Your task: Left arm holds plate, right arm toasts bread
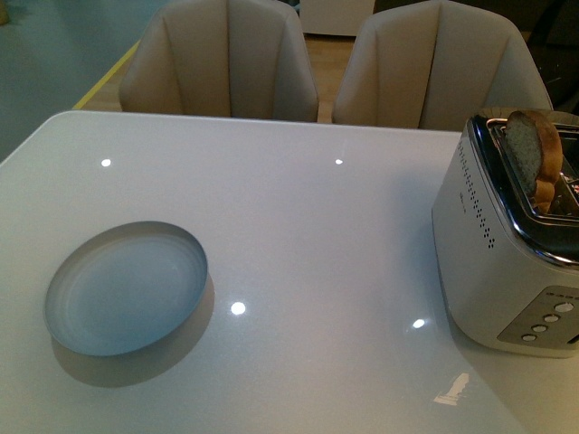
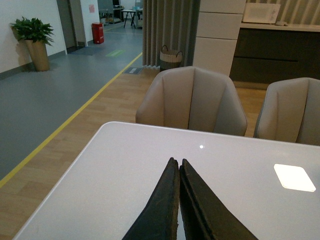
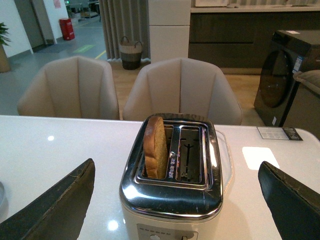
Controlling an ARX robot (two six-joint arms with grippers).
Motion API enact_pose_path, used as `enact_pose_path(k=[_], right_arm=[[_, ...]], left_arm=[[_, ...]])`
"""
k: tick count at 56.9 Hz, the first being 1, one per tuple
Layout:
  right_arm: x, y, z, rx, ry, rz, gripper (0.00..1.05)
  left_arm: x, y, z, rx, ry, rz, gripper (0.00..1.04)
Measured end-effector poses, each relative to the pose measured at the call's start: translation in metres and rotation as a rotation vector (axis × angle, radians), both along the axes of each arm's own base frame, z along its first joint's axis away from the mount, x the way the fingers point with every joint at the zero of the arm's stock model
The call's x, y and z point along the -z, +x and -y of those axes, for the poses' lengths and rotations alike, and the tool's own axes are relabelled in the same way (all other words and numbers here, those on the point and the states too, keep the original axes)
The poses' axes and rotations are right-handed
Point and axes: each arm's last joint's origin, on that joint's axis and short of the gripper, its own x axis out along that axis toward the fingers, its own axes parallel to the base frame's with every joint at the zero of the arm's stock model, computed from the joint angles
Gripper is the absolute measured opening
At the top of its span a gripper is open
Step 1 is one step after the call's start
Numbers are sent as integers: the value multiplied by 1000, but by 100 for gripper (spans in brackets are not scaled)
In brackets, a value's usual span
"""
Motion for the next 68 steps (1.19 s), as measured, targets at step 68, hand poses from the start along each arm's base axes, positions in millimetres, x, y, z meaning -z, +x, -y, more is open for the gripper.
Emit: enact_pose_path(k=[68], right_arm=[[0, 0, 0, 0, 0, 0, 96]], left_arm=[[1, -33, 0, 0, 0, 2, 5]])
